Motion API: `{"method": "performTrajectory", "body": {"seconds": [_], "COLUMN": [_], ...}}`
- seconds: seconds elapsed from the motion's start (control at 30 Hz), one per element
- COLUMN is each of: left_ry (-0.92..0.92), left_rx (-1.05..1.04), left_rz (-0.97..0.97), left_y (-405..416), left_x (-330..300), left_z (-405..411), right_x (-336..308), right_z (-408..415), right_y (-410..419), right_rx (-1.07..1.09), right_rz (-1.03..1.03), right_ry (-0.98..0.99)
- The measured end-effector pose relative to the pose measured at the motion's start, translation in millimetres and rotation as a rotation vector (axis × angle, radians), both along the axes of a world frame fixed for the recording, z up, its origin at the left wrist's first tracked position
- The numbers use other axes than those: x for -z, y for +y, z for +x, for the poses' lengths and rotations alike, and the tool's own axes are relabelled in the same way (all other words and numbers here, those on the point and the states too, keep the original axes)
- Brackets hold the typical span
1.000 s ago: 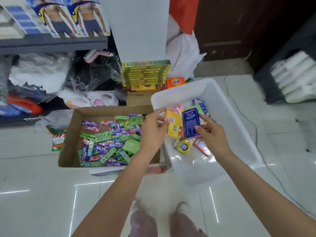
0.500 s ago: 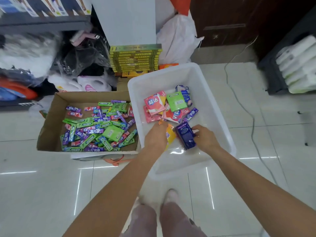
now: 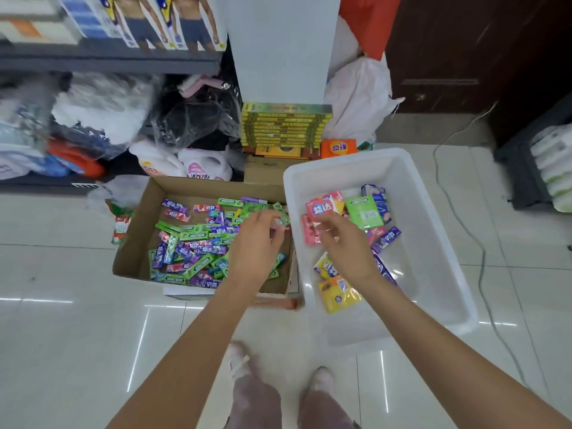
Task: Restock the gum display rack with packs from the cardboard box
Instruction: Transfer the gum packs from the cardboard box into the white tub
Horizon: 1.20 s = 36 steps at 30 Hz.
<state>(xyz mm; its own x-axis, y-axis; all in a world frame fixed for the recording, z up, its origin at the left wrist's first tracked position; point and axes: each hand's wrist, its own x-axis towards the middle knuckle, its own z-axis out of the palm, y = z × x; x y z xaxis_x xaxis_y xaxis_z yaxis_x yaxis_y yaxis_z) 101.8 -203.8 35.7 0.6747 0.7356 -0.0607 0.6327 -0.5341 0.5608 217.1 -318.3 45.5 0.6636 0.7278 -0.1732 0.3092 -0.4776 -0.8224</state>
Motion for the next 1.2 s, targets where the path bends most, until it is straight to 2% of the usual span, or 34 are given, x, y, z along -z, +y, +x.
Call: {"method": "performTrajectory", "body": {"seconds": [0.17, 0.27, 0.4, 0.57, 0.73, 0.83, 0.97, 1.1, 1.2], "left_ry": [0.027, 0.051, 0.129, 0.365, 0.448, 0.431, 0.355, 0.235, 0.152], "left_rx": [-0.113, -0.101, 0.010, 0.218, 0.324, 0.331, 0.274, 0.175, 0.134], "left_rz": [-0.047, -0.069, -0.090, 0.008, -0.027, -0.111, -0.180, -0.233, -0.289], "left_y": [89, 122, 168, 196, 209, 211, 209, 204, 203], "left_x": [20, 40, 79, 131, 171, 183, 186, 184, 180], "left_z": [-50, -62, -71, -67, -60, -58, -60, -57, -48], "right_x": [5, 27, 78, 137, 176, 185, 182, 176, 179], "right_z": [-46, -62, -74, -70, -46, -41, -51, -53, -50], "right_y": [87, 119, 166, 188, 198, 196, 185, 187, 193], "right_rx": [-0.082, -0.093, -0.123, -0.134, -0.178, -0.163, -0.143, 0.083, 0.214], "right_rz": [-0.020, -0.078, -0.233, -0.385, -0.558, -0.567, -0.479, -0.312, -0.344], "right_ry": [-0.032, -0.026, -0.029, -0.124, -0.225, -0.224, -0.244, -0.038, 0.023]}}
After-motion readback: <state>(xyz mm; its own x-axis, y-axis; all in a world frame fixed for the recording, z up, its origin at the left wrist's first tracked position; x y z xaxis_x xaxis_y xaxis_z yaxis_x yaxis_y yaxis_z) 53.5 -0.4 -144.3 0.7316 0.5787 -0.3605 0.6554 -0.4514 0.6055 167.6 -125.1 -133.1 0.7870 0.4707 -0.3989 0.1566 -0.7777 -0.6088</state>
